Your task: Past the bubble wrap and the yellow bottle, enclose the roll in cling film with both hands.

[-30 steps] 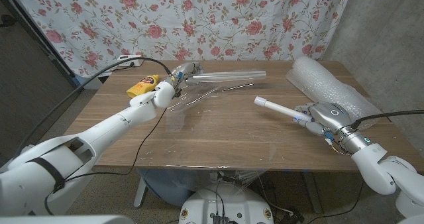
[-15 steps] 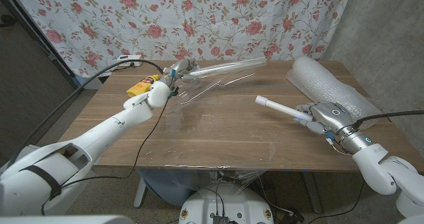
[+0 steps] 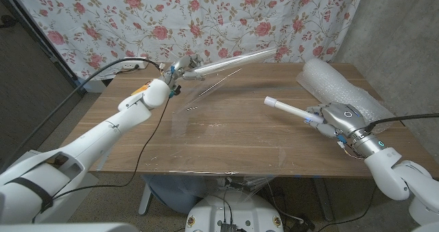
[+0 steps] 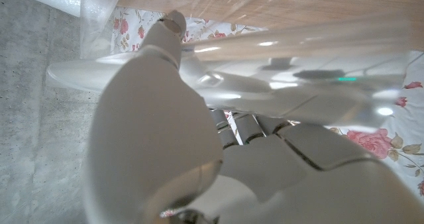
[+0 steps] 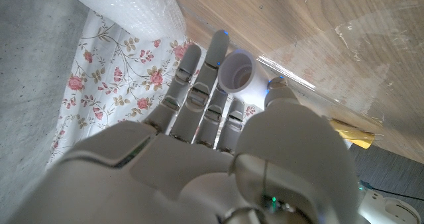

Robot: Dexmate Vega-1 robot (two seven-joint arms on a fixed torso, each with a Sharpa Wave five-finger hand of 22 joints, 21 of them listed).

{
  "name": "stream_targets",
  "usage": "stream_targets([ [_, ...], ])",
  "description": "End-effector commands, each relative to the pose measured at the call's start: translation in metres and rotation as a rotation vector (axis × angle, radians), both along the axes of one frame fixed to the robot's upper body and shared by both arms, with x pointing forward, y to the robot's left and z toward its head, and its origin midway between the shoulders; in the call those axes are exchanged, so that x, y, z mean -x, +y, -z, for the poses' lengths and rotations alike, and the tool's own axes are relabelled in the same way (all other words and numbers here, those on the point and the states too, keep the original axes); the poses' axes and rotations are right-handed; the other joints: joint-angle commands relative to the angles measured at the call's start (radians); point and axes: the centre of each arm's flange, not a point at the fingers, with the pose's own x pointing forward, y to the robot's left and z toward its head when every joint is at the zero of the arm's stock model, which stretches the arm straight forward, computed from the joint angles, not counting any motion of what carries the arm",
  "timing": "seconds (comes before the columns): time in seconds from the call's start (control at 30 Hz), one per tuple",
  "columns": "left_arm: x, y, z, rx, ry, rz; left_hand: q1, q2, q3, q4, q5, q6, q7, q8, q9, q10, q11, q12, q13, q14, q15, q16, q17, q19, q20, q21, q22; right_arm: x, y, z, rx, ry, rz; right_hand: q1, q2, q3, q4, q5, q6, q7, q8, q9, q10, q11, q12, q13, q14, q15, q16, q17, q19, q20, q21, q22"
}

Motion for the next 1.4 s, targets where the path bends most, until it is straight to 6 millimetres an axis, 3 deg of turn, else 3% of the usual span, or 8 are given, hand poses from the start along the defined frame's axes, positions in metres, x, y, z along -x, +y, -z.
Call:
stream_targets([
  [0.03, 0.016, -0.003, -0.026, -0.018, 0.03, 0.049, 0.176, 0.21, 0.048, 0.04, -0.005, -0.006, -0.002, 0.064, 0.024, -0.001, 0.006, 0.008, -0.001, 0.003, -0.009, 0.006, 0.001, 0.002, -0.008, 0.011, -0.005, 0.001, 0.008, -0.009, 0.01, -0.036, -0.039, -0.002, 0.012, 0.362, 0.059, 0.005, 0.036, -0.03, 0.007, 0.005, 0.064, -0.056, 0.003, 0.003, 0.005, -0.058, -0.001, 0.005, -0.002, -0.13, 0.005, 0.001],
  [0.53, 0.015, -0.019, -0.03, -0.049, 0.047, 0.067, 0.167, 0.207, 0.061, 0.038, -0.016, -0.011, -0.002, 0.076, 0.005, -0.001, 0.007, 0.014, -0.009, 0.003, -0.012, 0.01, -0.005, -0.002, -0.015, 0.029, -0.027, 0.005, 0.016, -0.015, 0.009, -0.059, -0.104, -0.005, 0.011, 0.364, 0.057, 0.005, 0.037, -0.03, 0.006, 0.005, 0.067, -0.053, -0.002, 0.005, 0.008, -0.058, -0.006, 0.007, -0.004, -0.13, 0.01, 0.0],
  [0.9, 0.031, -0.021, -0.045, -0.067, 0.024, 0.051, 0.162, 0.207, 0.067, 0.038, -0.021, -0.011, 0.0, 0.082, -0.006, -0.002, 0.009, 0.018, -0.01, 0.004, -0.016, 0.011, -0.007, -0.005, -0.017, 0.038, -0.04, 0.016, 0.015, -0.021, 0.011, -0.083, -0.125, -0.008, 0.011, 0.366, 0.056, 0.005, 0.037, -0.03, 0.005, 0.005, 0.068, -0.053, -0.005, 0.008, 0.009, -0.058, -0.01, 0.01, -0.006, -0.13, 0.014, 0.0],
  [1.4, 0.04, -0.035, -0.053, -0.089, 0.003, 0.058, 0.157, 0.206, 0.074, 0.036, -0.027, -0.015, 0.002, 0.093, -0.022, 0.0, 0.008, 0.019, -0.018, 0.003, -0.014, 0.013, -0.011, -0.009, -0.017, 0.056, -0.061, 0.026, 0.028, -0.029, 0.033, -0.114, -0.19, -0.011, 0.011, 0.369, 0.053, 0.005, 0.037, -0.03, 0.004, 0.006, 0.07, -0.055, -0.01, 0.011, 0.011, -0.058, -0.014, 0.012, -0.008, -0.129, 0.017, -0.001],
])
